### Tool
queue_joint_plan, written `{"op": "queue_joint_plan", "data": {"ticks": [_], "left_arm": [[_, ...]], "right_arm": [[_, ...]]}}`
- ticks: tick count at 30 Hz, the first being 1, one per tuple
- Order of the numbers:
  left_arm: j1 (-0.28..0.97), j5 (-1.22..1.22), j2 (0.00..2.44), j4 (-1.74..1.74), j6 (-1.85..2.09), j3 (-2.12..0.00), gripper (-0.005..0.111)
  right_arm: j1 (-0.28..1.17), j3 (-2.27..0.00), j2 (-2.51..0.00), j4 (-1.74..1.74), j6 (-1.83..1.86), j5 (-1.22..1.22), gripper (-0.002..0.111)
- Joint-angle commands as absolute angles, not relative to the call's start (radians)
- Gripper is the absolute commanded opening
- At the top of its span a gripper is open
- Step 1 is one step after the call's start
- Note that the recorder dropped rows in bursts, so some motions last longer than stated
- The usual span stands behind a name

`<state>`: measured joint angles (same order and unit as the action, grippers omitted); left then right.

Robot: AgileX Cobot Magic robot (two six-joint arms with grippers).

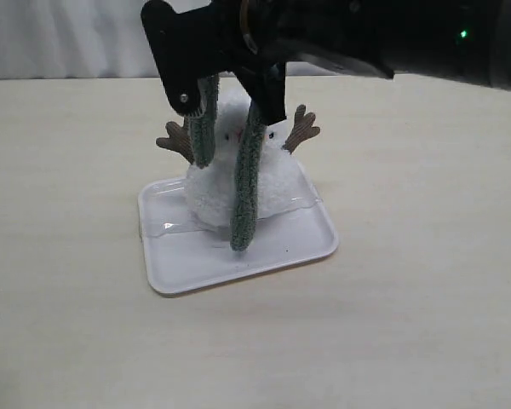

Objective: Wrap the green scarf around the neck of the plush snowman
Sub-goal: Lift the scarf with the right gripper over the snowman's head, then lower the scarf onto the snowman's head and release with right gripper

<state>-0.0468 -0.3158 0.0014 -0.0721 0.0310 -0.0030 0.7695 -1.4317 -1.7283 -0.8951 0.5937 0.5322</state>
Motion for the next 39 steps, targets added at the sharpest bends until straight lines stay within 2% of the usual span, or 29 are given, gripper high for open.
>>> {"op": "queue_joint_plan", "data": {"ticks": [1, 5, 11, 15, 21, 31, 39], "left_arm": [[-0.041, -0.309, 0.0, -0.074, 0.029, 0.0, 0.0], [-0.041, -0.309, 0.0, -0.074, 0.029, 0.0, 0.0], [-0.041, -0.309, 0.0, -0.074, 0.029, 0.0, 0.0], [-0.041, -0.309, 0.0, -0.074, 0.029, 0.0, 0.0], [-0.041, -0.309, 0.0, -0.074, 0.029, 0.0, 0.0], [-0.041, -0.309, 0.0, -0.077, 0.029, 0.0, 0.0], [-0.041, -0.309, 0.0, -0.077, 0.029, 0.0, 0.0]], "right_arm": [[0.762, -1.441, -1.659, -0.906, 0.613, 0.699, 0.004], [0.744, -1.439, -1.614, -0.902, 0.644, 0.757, 0.004], [0.68, -1.439, -1.61, -0.883, 0.64, 0.711, 0.004], [0.651, -1.439, -1.637, -0.864, 0.582, 0.587, 0.004], [0.649, -1.439, -1.688, -0.876, 0.474, 0.272, 0.004], [0.649, -1.441, -1.828, -0.876, 0.471, 0.223, 0.004], [0.649, -1.441, -1.87, -0.876, 0.362, 0.073, 0.004]]}}
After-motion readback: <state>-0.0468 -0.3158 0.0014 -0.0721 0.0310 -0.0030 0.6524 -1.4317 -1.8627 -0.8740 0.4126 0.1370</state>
